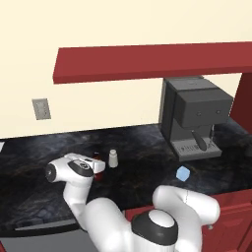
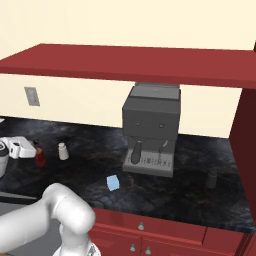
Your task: There are various items on the counter. Only move the condiments/shakers into the cabinet.
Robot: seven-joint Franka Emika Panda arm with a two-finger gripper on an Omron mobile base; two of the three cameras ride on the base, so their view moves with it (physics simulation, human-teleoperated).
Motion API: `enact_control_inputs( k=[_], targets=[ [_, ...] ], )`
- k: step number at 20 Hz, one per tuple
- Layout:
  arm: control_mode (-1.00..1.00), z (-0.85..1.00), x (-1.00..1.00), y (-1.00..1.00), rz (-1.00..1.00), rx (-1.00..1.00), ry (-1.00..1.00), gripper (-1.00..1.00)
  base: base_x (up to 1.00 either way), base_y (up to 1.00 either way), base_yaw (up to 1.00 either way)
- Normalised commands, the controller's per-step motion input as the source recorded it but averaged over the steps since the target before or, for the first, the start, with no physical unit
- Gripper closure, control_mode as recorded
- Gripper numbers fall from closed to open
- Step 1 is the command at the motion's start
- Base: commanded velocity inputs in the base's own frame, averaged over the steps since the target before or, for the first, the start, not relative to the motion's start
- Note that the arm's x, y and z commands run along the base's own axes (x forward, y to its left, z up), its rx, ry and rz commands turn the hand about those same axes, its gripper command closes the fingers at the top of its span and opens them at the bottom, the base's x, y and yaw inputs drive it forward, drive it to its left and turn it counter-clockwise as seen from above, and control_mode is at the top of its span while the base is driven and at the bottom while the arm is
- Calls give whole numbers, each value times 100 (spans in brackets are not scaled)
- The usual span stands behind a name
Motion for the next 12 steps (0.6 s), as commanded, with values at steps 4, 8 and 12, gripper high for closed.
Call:
enact_control_inputs(
  k=[4, 8, 12],
  targets=[
    [-100, -2, 23, -4, 0, 0, 0, -100, 0, 0, 0],
    [-100, -1, 20, -4, 0, 0, 0, 100, 0, 0, 0],
    [-100, 0, 1, 0, 0, 0, 0, 100, 0, 0, 0]
  ],
)
